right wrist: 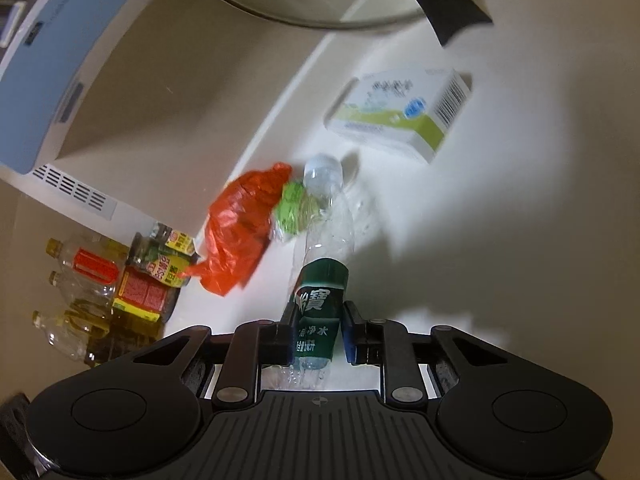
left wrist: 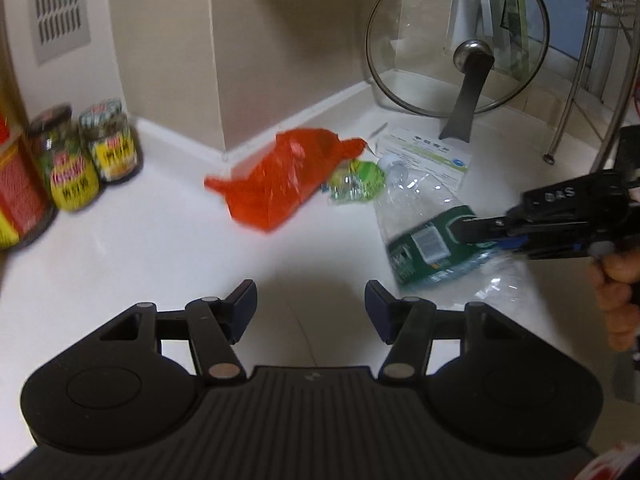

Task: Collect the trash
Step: 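Grasp the clear water bottle by its green label with the right tool, then grasp the red plastic bag with the left tool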

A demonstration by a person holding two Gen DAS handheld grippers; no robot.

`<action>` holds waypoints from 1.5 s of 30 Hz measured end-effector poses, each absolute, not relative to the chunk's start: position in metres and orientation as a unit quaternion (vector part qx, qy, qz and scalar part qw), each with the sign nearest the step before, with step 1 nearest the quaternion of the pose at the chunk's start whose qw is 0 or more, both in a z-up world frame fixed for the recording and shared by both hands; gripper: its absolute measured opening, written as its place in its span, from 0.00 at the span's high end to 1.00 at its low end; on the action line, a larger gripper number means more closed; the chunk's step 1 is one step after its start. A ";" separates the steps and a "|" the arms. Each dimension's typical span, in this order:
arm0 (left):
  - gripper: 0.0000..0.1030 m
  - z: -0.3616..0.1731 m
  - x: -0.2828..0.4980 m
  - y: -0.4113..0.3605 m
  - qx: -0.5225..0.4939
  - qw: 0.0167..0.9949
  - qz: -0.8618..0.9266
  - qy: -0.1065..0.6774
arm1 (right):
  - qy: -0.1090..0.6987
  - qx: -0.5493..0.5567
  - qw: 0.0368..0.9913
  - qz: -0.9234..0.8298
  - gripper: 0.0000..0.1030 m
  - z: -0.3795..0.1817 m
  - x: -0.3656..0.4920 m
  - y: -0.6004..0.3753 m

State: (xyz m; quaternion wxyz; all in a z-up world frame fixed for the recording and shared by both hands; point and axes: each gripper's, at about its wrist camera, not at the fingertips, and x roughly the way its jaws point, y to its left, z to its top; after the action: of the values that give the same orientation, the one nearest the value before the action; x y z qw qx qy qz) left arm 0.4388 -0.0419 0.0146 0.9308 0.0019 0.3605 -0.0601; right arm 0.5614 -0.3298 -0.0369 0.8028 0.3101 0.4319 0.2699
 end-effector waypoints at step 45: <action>0.96 -0.010 0.428 -0.077 0.042 0.909 -0.114 0.398 | 0.362 -0.031 0.882 0.298 0.80 0.015 0.482 -0.272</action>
State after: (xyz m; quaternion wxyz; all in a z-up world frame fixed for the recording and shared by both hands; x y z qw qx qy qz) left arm 0.4284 -0.0772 -0.0100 0.9091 0.0416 0.3984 -0.1145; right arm 0.4818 -0.2725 0.0149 0.8825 -0.0308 0.3622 0.2985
